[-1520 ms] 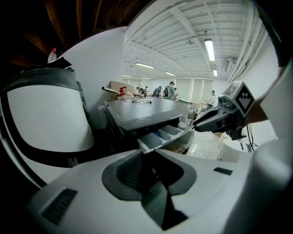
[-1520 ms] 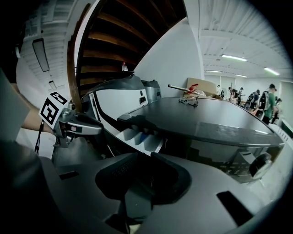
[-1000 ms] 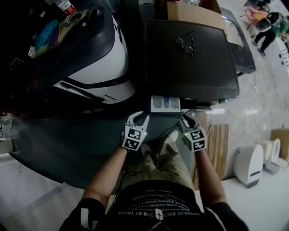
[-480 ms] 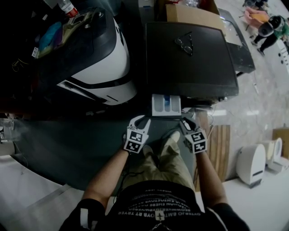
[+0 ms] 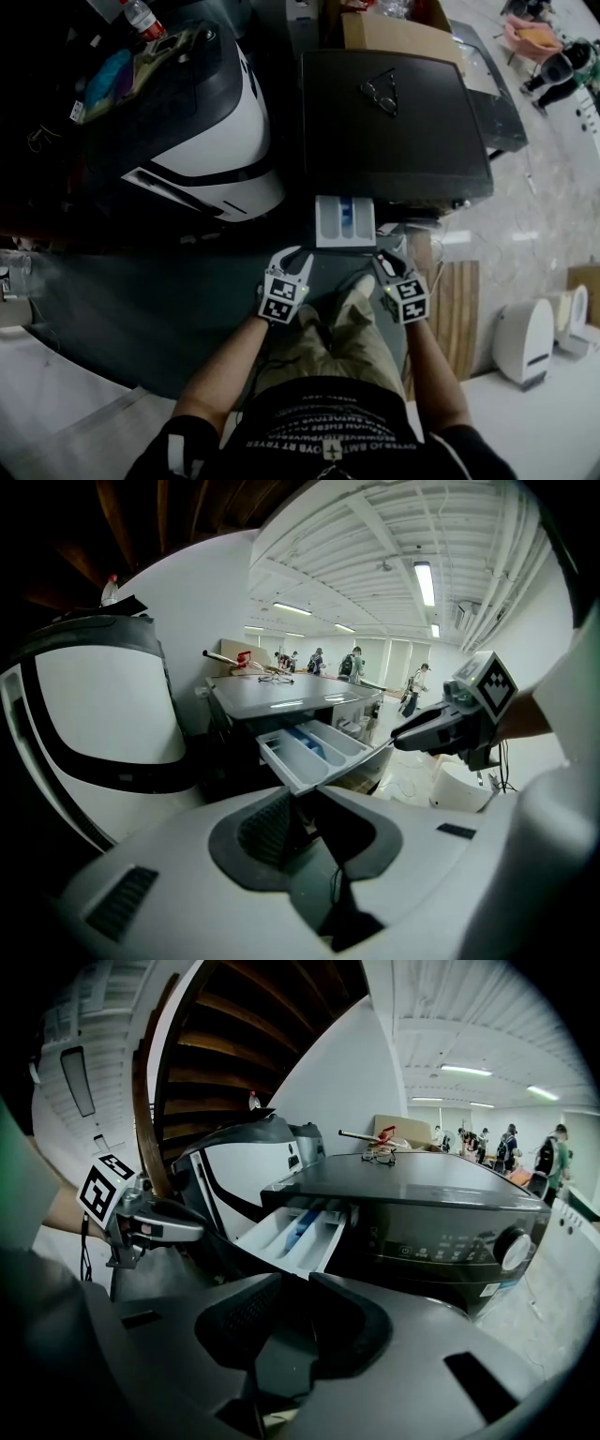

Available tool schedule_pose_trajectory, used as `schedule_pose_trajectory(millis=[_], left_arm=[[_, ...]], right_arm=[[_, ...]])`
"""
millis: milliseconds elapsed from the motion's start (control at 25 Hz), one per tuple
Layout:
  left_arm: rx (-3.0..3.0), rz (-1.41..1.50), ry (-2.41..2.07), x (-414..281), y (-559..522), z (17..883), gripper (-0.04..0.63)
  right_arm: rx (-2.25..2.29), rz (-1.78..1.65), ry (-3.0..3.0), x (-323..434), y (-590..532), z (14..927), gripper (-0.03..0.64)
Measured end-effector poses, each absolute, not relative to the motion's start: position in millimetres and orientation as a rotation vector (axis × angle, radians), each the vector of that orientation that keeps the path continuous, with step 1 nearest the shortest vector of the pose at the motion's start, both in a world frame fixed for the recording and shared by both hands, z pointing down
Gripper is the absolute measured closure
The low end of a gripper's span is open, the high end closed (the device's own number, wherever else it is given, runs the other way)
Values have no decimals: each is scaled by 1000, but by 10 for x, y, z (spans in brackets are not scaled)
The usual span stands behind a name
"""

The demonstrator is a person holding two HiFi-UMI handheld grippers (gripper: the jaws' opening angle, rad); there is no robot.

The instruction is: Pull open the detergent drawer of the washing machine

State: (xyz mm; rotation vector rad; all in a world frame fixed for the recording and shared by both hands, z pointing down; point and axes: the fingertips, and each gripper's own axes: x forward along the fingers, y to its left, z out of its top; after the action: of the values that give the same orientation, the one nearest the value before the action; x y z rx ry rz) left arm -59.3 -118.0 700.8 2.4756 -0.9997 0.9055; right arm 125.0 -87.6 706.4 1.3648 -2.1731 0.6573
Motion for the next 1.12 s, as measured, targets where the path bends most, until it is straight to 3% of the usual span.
schedule_pose_trajectory(millis=[600,880,1120], left_arm=[[2472,917,-969,-597,-1096,6986,515],[2504,797,-1062,-614,-1032,6620,549],[2603,640,-1135,-532,-982,5931,592]], right_arm=[[1366,674,-2144,1259,-788,7018,537],[1450,613,-2183,1301,-742,6685,537],[1466,481,-2244,1172,-707,6053,605]])
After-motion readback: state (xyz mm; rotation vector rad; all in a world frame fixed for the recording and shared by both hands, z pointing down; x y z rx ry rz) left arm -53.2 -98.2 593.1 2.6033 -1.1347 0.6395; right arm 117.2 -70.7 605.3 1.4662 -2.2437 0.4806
